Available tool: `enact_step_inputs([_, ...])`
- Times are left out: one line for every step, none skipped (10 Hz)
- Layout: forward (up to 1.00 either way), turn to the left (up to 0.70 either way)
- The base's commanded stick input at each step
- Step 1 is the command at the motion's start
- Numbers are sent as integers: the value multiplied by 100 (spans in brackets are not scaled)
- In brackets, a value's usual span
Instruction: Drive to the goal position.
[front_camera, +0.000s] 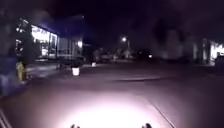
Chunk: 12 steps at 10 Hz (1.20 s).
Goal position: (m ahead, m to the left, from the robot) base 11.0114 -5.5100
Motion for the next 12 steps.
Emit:
enact_step_inputs([85, 0])
enact_step_inputs([85, 0])
enact_step_inputs([85, 0])
enact_step_inputs([85, 0])
enact_step_inputs([85, 0])
enact_step_inputs([85, 0])
enact_step_inputs([85, 0])
enact_step_inputs([85, 0])
enact_step_inputs([85, 0])
enact_step_inputs([85, 0])
enact_step_inputs([85, 0])
enact_step_inputs([85, 0])
